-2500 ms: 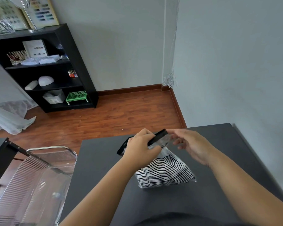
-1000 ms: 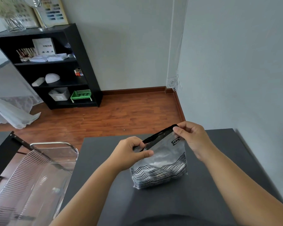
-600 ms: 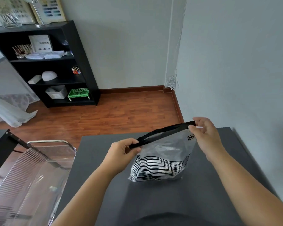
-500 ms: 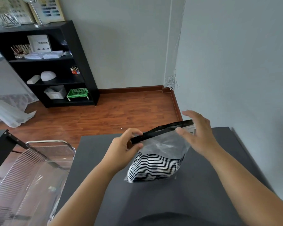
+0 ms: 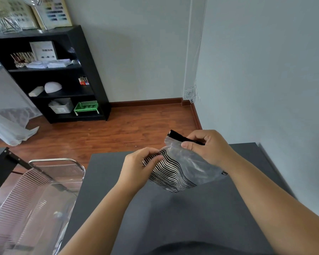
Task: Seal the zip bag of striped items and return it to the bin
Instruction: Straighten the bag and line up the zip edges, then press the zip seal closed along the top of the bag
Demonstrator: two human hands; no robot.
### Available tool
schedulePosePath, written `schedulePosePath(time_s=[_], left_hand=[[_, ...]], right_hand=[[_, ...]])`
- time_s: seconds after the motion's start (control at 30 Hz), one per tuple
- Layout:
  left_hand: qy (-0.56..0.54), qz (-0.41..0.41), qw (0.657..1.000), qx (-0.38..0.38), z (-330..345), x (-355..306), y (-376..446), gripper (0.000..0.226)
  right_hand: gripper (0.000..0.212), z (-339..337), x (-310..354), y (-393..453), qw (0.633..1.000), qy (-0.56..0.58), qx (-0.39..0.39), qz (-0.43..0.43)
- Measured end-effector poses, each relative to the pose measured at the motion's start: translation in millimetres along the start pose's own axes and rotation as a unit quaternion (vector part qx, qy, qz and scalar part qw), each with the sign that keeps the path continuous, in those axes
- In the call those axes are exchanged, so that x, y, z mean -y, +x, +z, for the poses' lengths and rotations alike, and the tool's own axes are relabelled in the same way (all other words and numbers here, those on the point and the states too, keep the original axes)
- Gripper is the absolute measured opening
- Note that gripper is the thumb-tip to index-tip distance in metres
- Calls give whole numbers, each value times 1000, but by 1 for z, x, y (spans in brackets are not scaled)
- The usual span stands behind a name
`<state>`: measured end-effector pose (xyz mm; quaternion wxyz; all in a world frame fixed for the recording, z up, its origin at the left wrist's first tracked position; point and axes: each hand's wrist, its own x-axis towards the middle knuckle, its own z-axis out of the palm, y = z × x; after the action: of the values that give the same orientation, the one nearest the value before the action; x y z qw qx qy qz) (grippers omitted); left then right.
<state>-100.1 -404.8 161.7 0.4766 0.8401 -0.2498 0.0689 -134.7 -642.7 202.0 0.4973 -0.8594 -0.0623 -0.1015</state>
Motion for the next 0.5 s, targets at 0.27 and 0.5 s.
schedulePosePath(time_s=[0.27,0.5], left_hand=[[-92,-118,989,-16,-7,11,-12,14],[-150,-149,975,69,-10,16,-23,10]], right_hand=[[7,-13,-7,0,974,184,-112,68],[8,-3,-7,0,984,140,-70,81]])
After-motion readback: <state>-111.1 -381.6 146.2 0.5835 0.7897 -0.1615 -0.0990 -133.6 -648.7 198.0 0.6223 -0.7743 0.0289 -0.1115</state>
